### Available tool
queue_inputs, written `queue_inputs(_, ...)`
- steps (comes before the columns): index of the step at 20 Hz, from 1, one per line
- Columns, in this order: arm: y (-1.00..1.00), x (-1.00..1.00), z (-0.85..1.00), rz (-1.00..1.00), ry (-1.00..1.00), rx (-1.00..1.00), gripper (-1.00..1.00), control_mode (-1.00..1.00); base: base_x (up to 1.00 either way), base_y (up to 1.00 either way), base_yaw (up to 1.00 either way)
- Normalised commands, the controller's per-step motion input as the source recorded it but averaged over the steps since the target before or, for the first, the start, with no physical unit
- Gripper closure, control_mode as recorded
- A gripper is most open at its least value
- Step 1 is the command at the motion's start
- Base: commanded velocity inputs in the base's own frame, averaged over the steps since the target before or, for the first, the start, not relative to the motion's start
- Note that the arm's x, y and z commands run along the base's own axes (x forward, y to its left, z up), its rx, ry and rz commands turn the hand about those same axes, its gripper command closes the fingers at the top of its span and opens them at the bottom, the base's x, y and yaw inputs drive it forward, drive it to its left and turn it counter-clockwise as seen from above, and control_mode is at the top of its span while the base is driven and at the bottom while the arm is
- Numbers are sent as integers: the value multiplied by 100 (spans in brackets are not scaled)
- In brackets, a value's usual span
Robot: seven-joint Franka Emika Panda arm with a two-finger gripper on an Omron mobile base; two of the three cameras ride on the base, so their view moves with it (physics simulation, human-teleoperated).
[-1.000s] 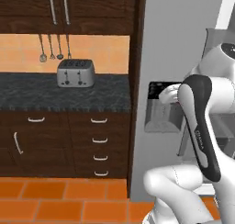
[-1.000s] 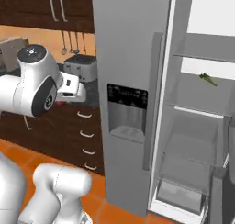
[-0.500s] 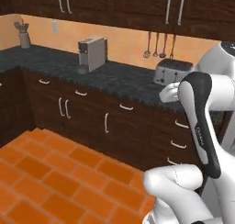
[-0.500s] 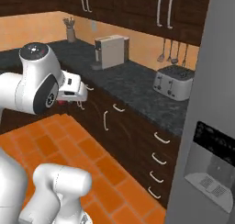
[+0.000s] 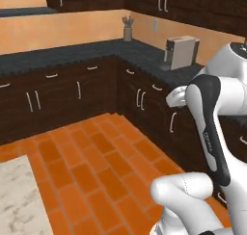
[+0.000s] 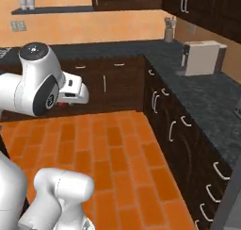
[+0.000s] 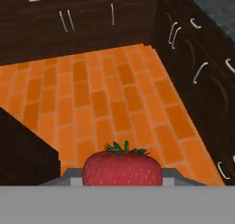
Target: Take the strawberry from the fridge and place it on top of the pancake, located on the dining counter.
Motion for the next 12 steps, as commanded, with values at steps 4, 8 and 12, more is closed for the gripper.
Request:
queue_inputs(4,0,0,0,0,0,0,100,100,-34,-7,72)
queue_inputs(8,0,0,0,0,0,0,100,100,3,-14,76)
queue_inputs(12,0,0,0,0,0,0,100,100,-26,-19,81)
